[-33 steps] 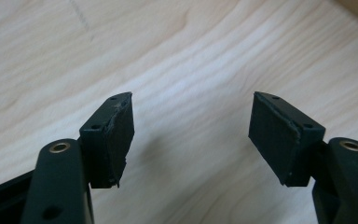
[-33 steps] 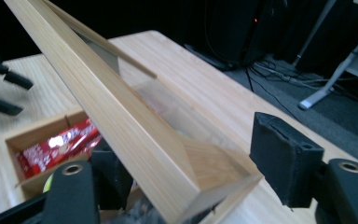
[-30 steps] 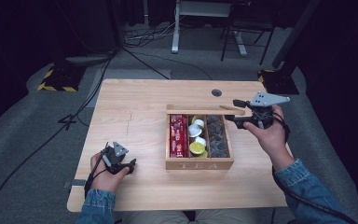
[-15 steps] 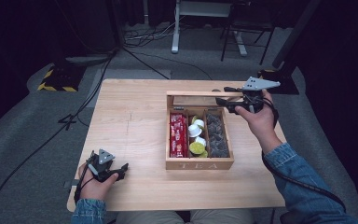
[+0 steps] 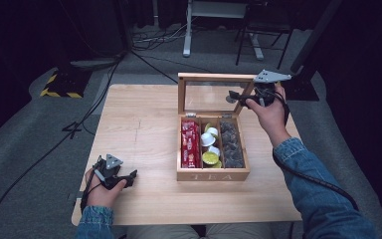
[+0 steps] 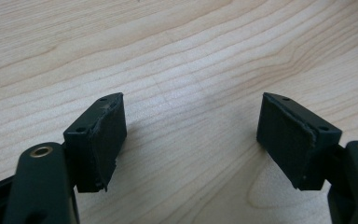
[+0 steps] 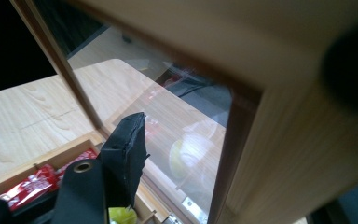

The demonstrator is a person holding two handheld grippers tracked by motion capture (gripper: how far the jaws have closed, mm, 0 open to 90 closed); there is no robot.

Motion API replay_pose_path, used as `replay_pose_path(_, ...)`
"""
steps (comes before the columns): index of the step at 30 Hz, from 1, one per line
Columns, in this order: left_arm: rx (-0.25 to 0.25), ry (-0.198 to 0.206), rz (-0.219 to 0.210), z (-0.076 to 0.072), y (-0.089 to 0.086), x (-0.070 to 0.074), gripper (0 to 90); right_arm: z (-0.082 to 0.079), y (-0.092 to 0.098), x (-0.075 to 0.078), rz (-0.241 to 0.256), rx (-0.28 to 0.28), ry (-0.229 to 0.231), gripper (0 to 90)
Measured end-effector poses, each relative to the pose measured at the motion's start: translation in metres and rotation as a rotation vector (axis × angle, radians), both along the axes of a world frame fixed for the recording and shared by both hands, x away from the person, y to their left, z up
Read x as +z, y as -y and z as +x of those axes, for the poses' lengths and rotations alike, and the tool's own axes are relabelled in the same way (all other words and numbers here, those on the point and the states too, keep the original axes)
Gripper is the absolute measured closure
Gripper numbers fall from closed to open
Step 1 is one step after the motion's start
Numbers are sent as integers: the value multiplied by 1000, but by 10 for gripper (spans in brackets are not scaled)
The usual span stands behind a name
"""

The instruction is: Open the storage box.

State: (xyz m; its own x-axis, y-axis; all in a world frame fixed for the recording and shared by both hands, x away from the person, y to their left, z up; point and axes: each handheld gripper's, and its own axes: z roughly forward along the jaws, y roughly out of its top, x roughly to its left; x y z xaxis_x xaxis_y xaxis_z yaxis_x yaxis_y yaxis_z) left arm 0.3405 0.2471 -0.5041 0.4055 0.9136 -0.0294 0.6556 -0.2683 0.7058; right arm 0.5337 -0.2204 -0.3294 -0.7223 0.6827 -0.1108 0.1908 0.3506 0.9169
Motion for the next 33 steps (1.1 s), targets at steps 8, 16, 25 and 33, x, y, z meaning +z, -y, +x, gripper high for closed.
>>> replay_pose_path(8, 12, -4, 2, 6, 4, 0, 233, 20, -5, -10, -13, -38, -20, 343)
replay_pose_path(16, 17, -4, 4, 11, 10, 0, 232, 37, -7, -22, -24, -71, -13, 322)
replay_pose_path(25, 24, -2, 3, 13, 11, 0, 232, 54, -8, -31, -2, -81, -39, 300)
replay_pose_path(33, 29, -1, 2, 14, 12, 0, 232, 70, -12, -42, 24, -90, -96, 283)
